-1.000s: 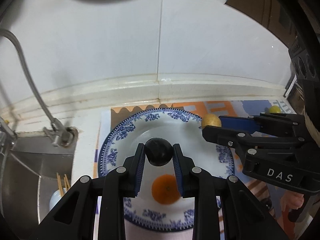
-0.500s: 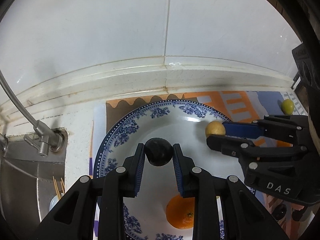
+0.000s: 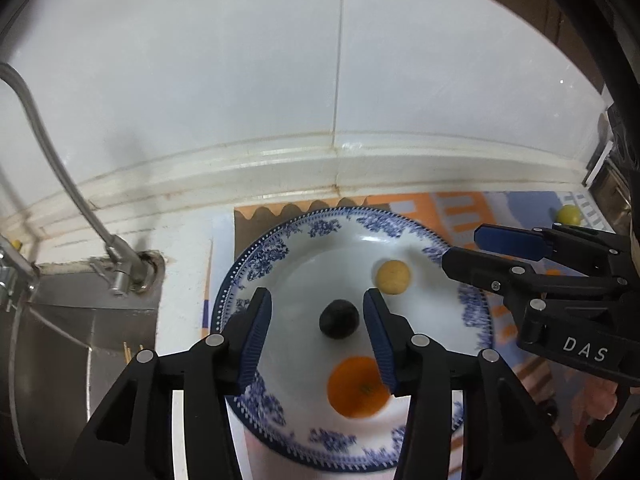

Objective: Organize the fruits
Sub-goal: 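Lower the plum and brown fruit onto the plate and open both tools, then grasp the second dark plum with the left tool while the right tool grasps the pomelo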

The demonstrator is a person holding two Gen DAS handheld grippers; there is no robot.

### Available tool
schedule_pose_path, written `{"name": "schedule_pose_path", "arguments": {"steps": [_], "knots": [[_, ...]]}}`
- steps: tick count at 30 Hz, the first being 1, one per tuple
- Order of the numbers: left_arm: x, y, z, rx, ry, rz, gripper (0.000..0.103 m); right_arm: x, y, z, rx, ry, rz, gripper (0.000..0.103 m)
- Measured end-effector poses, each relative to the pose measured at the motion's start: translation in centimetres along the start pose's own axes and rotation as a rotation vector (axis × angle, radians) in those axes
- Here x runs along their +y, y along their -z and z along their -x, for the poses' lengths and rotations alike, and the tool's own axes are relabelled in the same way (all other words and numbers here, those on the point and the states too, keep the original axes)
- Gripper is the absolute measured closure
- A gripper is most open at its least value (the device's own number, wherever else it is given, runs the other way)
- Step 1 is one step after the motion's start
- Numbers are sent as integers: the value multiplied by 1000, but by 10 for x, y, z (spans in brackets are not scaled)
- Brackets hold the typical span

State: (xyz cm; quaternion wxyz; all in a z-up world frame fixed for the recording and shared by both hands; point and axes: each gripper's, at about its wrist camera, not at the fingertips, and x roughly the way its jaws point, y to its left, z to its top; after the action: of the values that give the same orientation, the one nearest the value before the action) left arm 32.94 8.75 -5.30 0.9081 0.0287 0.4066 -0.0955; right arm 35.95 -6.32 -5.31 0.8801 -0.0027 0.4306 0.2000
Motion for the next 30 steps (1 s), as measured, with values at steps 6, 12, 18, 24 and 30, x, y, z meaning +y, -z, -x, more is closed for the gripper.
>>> {"name": "schedule_pose_path", "arguments": {"steps": [6,12,18,24,30], "knots": [[-13,7,43,-75,-9,9,45,5,12,42,-69,22,3,60],[-29,19,86,-164,-30,16,26,7,29,86,-141,46,-4,51],[-41,31,123,-233,-52,31,15,9,44,126,-209,98,-13,42],[-53,46,152,-271,-34,44,9,14,63,165,-283,166,-17,31],[-66,60,174,-295,-29,45,8,12,84,193,-319,201,-28,28]]}}
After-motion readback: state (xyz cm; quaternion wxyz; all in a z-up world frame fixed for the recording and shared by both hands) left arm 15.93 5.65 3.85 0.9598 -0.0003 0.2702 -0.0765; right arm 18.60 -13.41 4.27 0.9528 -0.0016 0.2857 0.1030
